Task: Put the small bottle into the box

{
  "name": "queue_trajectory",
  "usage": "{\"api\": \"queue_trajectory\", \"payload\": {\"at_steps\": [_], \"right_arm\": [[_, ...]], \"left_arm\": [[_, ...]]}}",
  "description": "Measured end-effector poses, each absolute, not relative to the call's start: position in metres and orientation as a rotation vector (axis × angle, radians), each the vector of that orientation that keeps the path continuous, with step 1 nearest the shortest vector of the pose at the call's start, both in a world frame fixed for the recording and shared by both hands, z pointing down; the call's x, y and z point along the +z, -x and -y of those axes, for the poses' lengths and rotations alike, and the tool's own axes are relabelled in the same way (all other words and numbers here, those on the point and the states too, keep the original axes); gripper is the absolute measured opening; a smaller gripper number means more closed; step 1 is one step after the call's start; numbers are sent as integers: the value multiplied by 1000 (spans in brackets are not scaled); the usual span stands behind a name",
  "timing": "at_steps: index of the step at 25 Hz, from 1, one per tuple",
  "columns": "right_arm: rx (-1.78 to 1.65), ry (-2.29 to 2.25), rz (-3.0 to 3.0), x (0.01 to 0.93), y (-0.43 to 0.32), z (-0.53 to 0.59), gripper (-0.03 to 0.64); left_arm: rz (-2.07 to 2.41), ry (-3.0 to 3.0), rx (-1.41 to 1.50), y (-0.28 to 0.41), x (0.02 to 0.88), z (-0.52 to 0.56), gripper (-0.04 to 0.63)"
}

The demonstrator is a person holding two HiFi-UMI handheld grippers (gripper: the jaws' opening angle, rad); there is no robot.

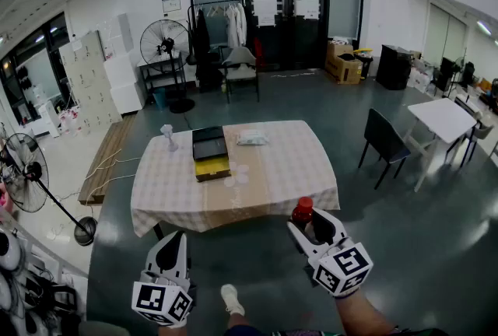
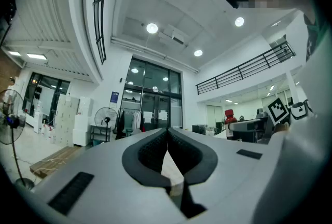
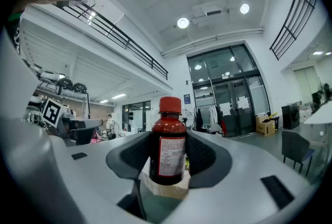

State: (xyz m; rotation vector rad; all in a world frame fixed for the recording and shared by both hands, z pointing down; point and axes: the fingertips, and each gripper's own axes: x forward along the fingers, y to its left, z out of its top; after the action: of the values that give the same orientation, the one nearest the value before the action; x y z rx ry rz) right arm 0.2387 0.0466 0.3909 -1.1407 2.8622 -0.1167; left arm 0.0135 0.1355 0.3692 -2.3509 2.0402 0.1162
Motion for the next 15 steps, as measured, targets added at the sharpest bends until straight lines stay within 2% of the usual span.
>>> {"api": "queue_trajectory", "payload": {"at_steps": [5,15], "right_arm": [[-102,1128,-2852,380,-275,-82,215],[-63,1108,-2837,363,-296,-125,213]], "left_arm": [[-2033,2340,113,-49,365,-172,23],[-2011,2337,116,-76,351,-213,23]]}}
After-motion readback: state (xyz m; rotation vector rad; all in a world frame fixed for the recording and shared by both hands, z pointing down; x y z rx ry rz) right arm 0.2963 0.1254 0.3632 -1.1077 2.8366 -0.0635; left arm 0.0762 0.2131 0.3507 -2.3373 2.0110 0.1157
